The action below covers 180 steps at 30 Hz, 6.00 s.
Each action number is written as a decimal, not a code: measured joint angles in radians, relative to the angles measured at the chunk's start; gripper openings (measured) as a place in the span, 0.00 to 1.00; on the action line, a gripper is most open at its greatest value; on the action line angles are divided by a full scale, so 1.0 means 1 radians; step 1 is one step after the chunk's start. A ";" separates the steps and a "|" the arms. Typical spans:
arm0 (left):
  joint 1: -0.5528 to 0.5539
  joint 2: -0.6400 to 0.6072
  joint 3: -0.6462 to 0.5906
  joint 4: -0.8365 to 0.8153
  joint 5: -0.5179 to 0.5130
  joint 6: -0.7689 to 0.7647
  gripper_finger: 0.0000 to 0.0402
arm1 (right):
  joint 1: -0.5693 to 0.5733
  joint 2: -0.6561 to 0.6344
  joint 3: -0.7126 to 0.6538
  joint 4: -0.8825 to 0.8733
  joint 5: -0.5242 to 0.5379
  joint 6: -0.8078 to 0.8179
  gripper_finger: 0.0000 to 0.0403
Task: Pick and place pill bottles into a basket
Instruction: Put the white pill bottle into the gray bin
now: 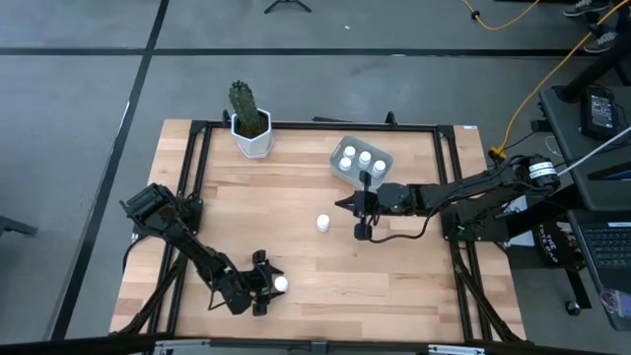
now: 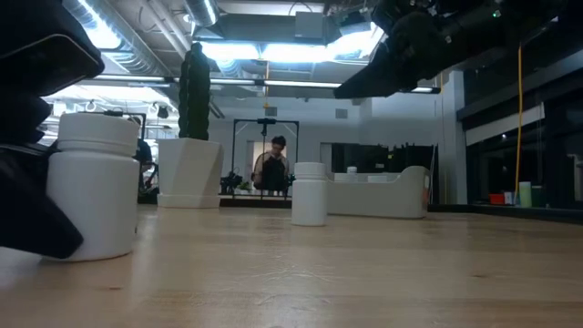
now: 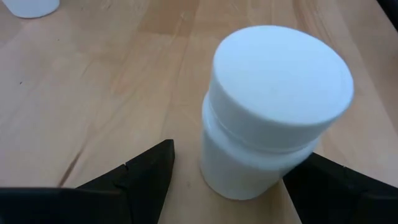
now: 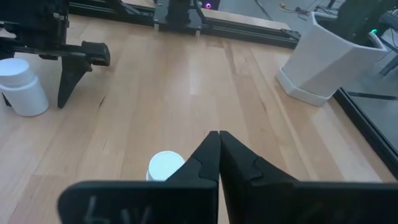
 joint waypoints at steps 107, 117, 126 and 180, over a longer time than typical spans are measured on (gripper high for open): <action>1.022 -0.500 0.015 -0.331 0.840 0.836 0.43 | -0.328 0.001 0.127 -0.140 -0.186 -0.163 0.02; 1.081 -0.496 0.029 -0.326 0.840 0.857 0.43 | -0.342 0.001 0.130 -0.141 -0.344 -0.112 0.15; 1.087 -0.496 0.029 -0.296 0.840 0.856 0.43 | -0.342 0.000 0.136 -0.136 -0.413 -0.108 0.49; 1.105 -0.334 0.204 -0.325 0.839 1.024 0.43 | -0.320 0.193 0.350 -0.211 -0.387 -0.076 0.68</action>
